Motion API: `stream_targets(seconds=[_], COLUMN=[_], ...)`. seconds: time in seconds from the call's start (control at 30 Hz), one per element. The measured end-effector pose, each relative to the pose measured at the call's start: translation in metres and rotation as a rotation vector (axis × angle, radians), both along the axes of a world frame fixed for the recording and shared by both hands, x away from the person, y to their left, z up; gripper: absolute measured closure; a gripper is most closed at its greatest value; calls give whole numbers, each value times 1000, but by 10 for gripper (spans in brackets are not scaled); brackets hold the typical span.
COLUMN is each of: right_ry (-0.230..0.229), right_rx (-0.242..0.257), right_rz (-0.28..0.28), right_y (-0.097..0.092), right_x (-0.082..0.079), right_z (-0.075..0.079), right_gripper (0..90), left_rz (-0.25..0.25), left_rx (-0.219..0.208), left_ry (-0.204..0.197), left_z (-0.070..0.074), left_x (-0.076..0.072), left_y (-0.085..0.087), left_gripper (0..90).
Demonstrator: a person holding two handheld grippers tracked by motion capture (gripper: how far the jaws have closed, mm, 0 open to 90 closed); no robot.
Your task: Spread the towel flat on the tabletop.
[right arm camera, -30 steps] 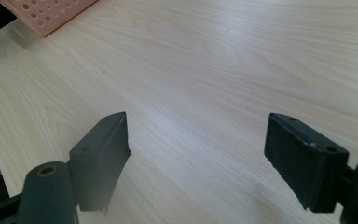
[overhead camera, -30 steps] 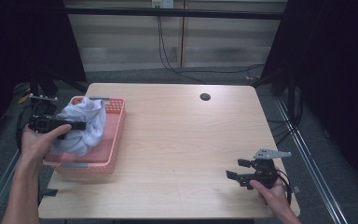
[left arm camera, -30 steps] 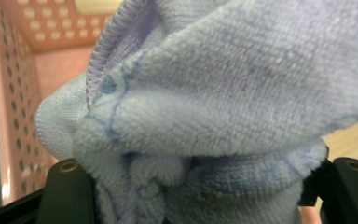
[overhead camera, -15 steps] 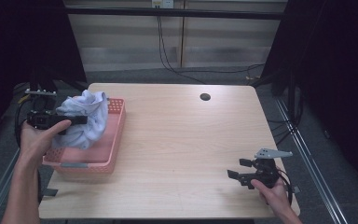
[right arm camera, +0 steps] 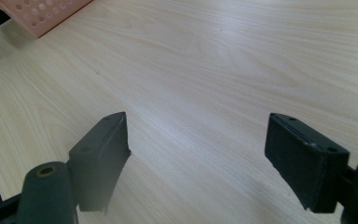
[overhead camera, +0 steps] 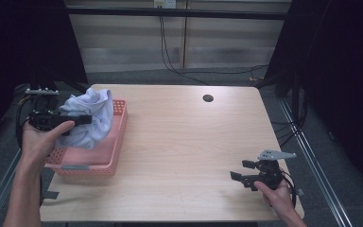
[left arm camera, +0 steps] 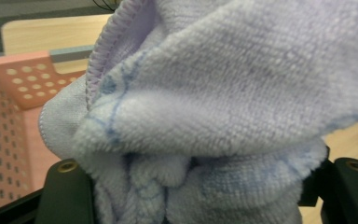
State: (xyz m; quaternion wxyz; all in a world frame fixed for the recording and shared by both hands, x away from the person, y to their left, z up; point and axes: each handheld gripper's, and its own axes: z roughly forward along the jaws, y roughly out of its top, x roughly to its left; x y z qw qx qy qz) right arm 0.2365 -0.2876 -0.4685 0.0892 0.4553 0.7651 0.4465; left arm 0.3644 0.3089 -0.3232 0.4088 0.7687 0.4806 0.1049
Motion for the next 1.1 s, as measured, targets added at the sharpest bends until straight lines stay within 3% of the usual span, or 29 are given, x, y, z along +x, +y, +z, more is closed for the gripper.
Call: stream_targets(seconds=[0.27, 0.6, 0.97, 1.1], right_ry=[-10, -5, -1, 0], right_rx=[-3, 1, 3, 3], right_rz=[8, 13, 13, 12], right_y=[-2, 0, -2, -2], right_x=[-4, -2, -1, -2], right_z=[1, 0, 0, 0], right_gripper=[217, 232, 231, 231], left_rz=[-20, -72, -179, -203], left_rx=[-6, -23, -20, -10], left_ry=[-30, -47, -64, -56], left_z=[3, 10, 21, 18], left_x=[-5, 0, 6, 8], left_y=[-24, -51, -104, -119], left_gripper=[307, 306, 304, 303])
